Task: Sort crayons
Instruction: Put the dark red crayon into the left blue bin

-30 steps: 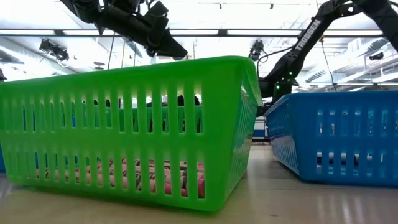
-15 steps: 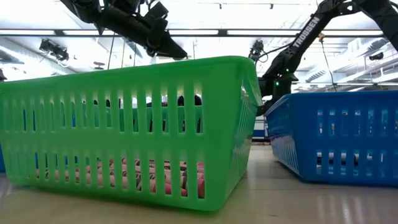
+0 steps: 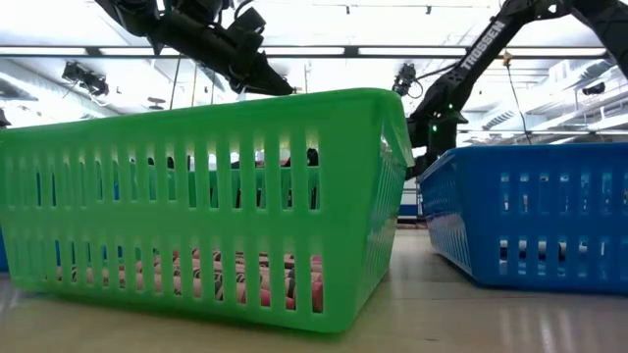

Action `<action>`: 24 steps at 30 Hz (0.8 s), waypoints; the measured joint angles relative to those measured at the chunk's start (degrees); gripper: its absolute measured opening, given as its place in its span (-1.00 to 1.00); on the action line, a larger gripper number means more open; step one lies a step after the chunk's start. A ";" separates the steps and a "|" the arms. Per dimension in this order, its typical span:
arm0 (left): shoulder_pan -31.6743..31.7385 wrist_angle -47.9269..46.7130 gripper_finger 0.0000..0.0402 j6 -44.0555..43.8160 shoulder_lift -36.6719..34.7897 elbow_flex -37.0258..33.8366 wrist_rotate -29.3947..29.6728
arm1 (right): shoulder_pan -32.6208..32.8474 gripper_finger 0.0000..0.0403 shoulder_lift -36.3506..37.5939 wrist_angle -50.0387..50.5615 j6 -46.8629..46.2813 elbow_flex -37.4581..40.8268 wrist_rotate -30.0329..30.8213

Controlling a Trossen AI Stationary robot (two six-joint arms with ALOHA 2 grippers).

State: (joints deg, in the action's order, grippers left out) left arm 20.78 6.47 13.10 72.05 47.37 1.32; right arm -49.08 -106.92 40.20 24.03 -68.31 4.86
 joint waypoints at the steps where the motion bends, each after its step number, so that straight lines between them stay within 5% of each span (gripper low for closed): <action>1: 0.00 0.03 -0.30 0.00 0.00 0.00 0.00 | 0.16 -0.97 0.62 -0.01 -0.08 0.00 0.13; 8: 0.00 -0.10 -0.30 0.02 0.00 0.00 -0.02 | 1.69 -0.97 4.90 2.53 -2.39 -0.09 0.50; 12: 0.00 -2.68 -0.30 0.04 0.00 0.00 -0.02 | 3.75 -0.97 7.70 5.17 -5.72 -0.13 -5.07; 24: -0.53 -9.29 -0.30 -3.66 0.00 0.00 -0.04 | 19.88 -0.97 11.70 4.41 -12.70 -0.15 -7.93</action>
State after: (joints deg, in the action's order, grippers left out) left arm 20.25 -2.81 9.44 72.05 47.37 1.28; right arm -29.20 -95.21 44.61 11.33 -68.47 -3.07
